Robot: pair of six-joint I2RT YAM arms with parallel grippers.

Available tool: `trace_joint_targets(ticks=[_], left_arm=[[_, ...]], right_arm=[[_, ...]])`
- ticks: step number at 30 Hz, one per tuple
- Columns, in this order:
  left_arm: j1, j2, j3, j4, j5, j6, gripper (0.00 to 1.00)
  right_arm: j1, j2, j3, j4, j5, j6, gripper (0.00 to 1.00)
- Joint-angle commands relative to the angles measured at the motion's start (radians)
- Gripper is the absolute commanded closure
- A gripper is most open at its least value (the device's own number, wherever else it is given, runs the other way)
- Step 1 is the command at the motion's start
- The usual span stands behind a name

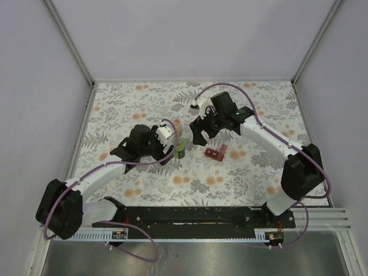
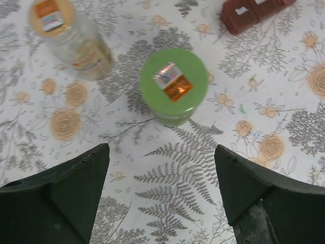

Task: Sort the pills into containers
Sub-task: Place the pill container at the center of the board, then unscrew the lid of the pill bottle.

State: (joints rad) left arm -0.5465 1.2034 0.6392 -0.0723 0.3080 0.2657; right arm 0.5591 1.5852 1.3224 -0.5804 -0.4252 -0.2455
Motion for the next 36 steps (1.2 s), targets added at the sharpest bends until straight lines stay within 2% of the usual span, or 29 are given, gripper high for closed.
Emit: trace_joint_targets(ticks=[1,6,15,25,31,36], left_arm=[[0.080,-0.074,-0.001,0.003,0.036,0.010,0.12],[0.143,-0.125,0.020,-0.121,0.008,0.043,0.12],[0.304,-0.199,0.037,-0.251,0.066,0.076,0.13],[0.344,-0.222,0.077,-0.308,0.101,0.089,0.13],[0.342,-0.208,0.096,-0.308,0.120,0.084,0.13],[0.342,-0.188,0.105,-0.297,0.151,0.075,0.13]], right_arm=[[0.067,0.067,0.078,0.077,0.011,0.038,0.01],[0.137,0.128,0.123,0.102,0.088,0.058,0.01],[0.242,0.242,0.201,0.114,0.221,0.084,0.03],[0.279,0.334,0.242,0.088,0.332,0.077,0.09],[0.279,0.351,0.242,0.073,0.335,0.077,0.20],[0.280,0.335,0.244,0.051,0.335,0.069,0.46]])
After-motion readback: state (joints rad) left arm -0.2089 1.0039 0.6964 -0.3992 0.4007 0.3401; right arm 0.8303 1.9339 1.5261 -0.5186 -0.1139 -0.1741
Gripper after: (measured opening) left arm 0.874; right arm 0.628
